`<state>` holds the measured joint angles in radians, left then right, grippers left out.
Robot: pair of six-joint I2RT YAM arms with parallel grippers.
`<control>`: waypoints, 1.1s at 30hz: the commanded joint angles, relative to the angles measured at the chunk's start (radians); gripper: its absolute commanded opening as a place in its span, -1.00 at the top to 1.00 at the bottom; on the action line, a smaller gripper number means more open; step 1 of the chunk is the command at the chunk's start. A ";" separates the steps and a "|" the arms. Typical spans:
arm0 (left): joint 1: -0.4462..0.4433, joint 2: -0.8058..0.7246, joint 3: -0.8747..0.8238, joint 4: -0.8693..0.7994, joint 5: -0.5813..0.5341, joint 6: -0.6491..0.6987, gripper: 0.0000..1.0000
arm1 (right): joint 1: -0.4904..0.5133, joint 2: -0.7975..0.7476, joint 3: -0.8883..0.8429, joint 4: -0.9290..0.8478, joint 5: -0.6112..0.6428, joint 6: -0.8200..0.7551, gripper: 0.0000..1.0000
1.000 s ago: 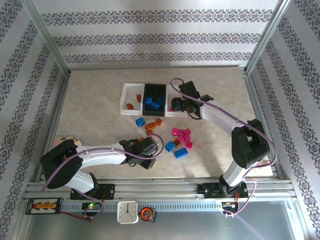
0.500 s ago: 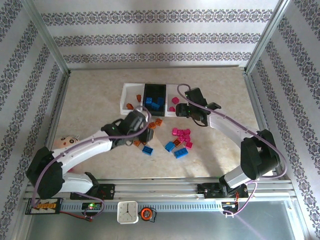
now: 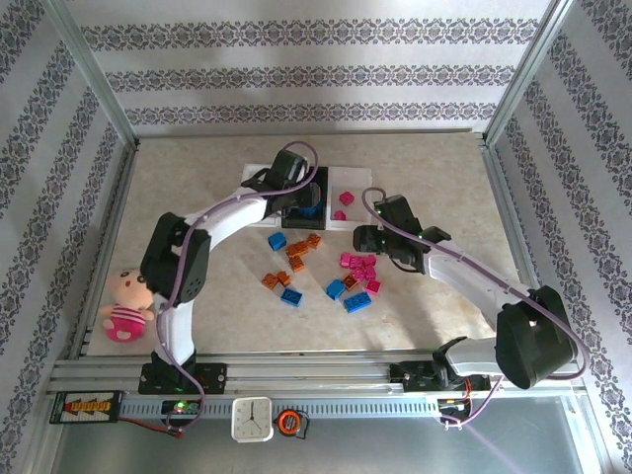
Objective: Sort the legos into containers by color
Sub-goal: Place the lego in the container, then pick up the lego from the bottom-center of the table.
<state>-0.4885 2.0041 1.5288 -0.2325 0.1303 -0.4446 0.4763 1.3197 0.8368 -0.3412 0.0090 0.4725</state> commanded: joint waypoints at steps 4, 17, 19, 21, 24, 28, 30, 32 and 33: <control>0.021 0.114 0.169 -0.088 -0.018 0.004 0.26 | 0.062 -0.069 -0.056 0.021 -0.096 -0.048 -0.37; 0.020 -0.172 0.021 0.001 0.027 -0.028 -0.59 | 0.305 0.037 0.024 -0.074 -0.092 -0.169 -0.33; 0.019 -0.276 -0.082 0.037 0.026 -0.037 -0.68 | 0.328 0.068 0.037 -0.084 -0.080 -0.176 -0.31; 0.020 -0.384 -0.191 0.064 0.017 -0.047 -0.75 | 0.343 0.095 0.042 -0.087 -0.073 -0.176 -0.28; 0.020 -0.549 -0.369 0.077 -0.019 -0.058 -1.00 | 0.360 0.135 0.046 -0.087 -0.062 -0.181 -0.28; 0.020 -0.756 -0.559 0.058 -0.067 -0.072 -0.99 | 0.377 0.191 0.061 -0.098 -0.035 -0.197 -0.27; 0.020 -0.845 -0.635 0.046 -0.079 -0.081 -0.99 | 0.382 0.213 0.069 -0.105 -0.009 -0.200 -0.27; 0.020 -0.927 -0.707 0.029 -0.091 -0.092 -0.99 | 0.385 0.227 0.076 -0.110 0.012 -0.206 -0.26; 0.019 -0.963 -0.730 0.021 -0.095 -0.097 -0.99 | 0.386 0.230 0.077 -0.111 0.019 -0.207 -0.25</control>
<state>-0.4801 1.1217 0.8490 -0.1913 0.0742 -0.5125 0.8494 1.5375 0.8841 -0.4255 -0.0292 0.2874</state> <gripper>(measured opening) 0.995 0.630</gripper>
